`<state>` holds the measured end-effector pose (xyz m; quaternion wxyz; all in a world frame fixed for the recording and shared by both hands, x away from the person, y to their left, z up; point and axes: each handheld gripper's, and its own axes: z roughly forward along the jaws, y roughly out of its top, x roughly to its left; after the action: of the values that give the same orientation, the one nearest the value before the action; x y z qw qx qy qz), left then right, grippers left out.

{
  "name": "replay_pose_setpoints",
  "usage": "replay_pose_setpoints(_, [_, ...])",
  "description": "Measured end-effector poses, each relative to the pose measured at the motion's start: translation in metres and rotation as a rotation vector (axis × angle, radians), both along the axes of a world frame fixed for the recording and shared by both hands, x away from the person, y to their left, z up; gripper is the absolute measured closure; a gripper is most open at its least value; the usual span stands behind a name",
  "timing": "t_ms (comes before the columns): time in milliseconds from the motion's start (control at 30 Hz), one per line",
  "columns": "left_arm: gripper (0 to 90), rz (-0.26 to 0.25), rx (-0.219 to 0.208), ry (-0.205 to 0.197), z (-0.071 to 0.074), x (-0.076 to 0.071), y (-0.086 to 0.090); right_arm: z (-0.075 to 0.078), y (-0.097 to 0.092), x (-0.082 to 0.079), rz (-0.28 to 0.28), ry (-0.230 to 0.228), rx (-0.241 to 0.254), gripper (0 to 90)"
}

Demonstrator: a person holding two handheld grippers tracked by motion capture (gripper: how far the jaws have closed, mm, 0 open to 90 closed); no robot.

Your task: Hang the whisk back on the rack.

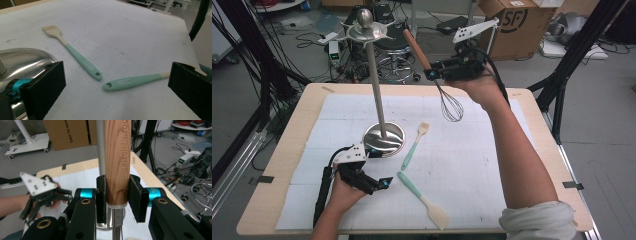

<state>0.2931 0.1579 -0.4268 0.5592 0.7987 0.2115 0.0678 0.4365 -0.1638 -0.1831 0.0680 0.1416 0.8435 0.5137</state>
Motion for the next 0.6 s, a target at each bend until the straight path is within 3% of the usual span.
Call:
replay_pose_setpoints(333, [1.8, -0.005, -0.004, -0.004, 0.000, 0.001, 0.001, 0.017, 0.017, 0.019, -0.031, -0.017, -0.008, 70.6])
replay_pose_setpoints(600, [1.8, 0.005, -0.018, -0.002, 0.000, 0.001, 0.002, 0.012, 0.020, 0.028, -0.054, -0.003, 0.010, 70.6])
